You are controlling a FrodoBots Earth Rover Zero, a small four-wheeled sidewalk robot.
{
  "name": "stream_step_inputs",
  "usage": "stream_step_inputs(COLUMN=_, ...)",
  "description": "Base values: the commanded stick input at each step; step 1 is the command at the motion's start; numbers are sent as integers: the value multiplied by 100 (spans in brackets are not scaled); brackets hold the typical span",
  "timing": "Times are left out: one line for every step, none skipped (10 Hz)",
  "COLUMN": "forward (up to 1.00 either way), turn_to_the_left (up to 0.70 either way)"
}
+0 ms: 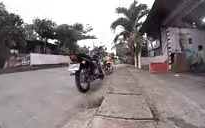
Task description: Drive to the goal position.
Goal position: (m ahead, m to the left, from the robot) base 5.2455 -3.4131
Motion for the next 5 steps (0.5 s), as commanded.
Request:
stream_step_inputs(forward=29, turn_to_the_left=-38)
stream_step_inputs(forward=70, turn_to_the_left=-27)
stream_step_inputs(forward=70, turn_to_the_left=-27)
stream_step_inputs(forward=70, turn_to_the_left=-27)
stream_step_inputs(forward=70, turn_to_the_left=-27)
